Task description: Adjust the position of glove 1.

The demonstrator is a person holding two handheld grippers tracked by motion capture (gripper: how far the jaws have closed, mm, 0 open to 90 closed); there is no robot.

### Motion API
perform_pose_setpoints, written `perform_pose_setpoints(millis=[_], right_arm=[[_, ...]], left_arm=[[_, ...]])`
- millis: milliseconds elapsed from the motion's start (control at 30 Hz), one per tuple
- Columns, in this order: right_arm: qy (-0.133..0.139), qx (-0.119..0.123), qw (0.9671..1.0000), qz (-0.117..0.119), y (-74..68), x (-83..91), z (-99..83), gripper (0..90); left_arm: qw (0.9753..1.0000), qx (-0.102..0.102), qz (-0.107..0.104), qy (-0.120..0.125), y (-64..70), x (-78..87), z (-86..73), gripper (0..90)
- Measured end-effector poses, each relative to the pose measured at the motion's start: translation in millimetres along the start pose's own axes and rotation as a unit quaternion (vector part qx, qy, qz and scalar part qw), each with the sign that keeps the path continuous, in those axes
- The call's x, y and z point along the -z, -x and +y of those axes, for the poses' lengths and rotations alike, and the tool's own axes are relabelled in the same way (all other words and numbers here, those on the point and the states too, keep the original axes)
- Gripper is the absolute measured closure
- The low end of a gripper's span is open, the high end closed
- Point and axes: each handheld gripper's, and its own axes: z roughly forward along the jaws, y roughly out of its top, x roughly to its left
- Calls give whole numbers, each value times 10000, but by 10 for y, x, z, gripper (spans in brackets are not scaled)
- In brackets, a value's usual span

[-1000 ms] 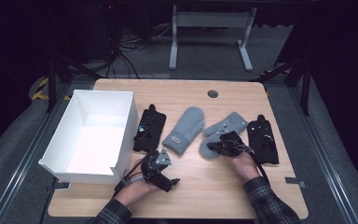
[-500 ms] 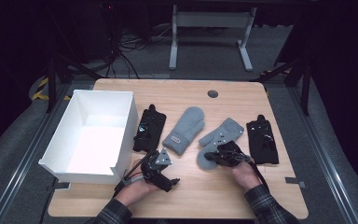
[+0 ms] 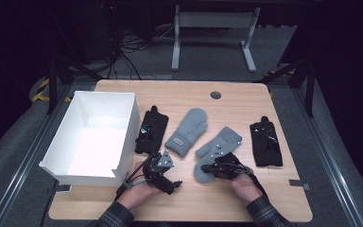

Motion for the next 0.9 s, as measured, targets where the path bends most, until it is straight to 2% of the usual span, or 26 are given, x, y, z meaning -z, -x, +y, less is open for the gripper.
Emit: perform_pose_setpoints(millis=[67,133,167,233,267,367,400,433,467,533,600,733,900], right_arm=[[0,73,10000,3,-41,5,7,900],[119,90,9999,-58,-16,77,43,900],[177,92,9997,-116,17,123,58,900],[279,25,9993,-252,129,225,71,900],[313,-27,9990,-323,191,268,68,900],[372,-171,9974,-592,408,397,44,900],[411,-224,9964,-708,492,443,30,900],[411,-224,9964,-708,492,443,30,900],[435,-254,9959,-756,542,468,22,900],[465,-353,9938,-948,693,536,-8,900],[454,-392,9924,-1075,787,571,-27,900],[459,-506,9899,-1239,1017,596,-56,900],[457,-499,9896,-1266,1094,550,-32,900]], left_arm=[[10000,21,-10,-46,8,8,8,6],[9999,2,-6,-145,27,52,34,75],[9998,-32,-16,-170,36,82,49,166],[9996,42,67,-273,70,116,77,320],[9995,-19,37,-312,80,131,92,407],[9994,-10,-239,-258,121,156,174,639],[9993,-7,-308,-209,129,156,196,697],[9993,-7,-308,-209,129,156,196,745],[9991,3,-393,-152,144,157,231,745],[9983,31,-571,-79,170,147,288,850],[9978,-16,-663,-76,195,134,351,894],[9972,-65,-741,15,240,99,473,897],[9959,-149,-883,80,301,5,624,897]])
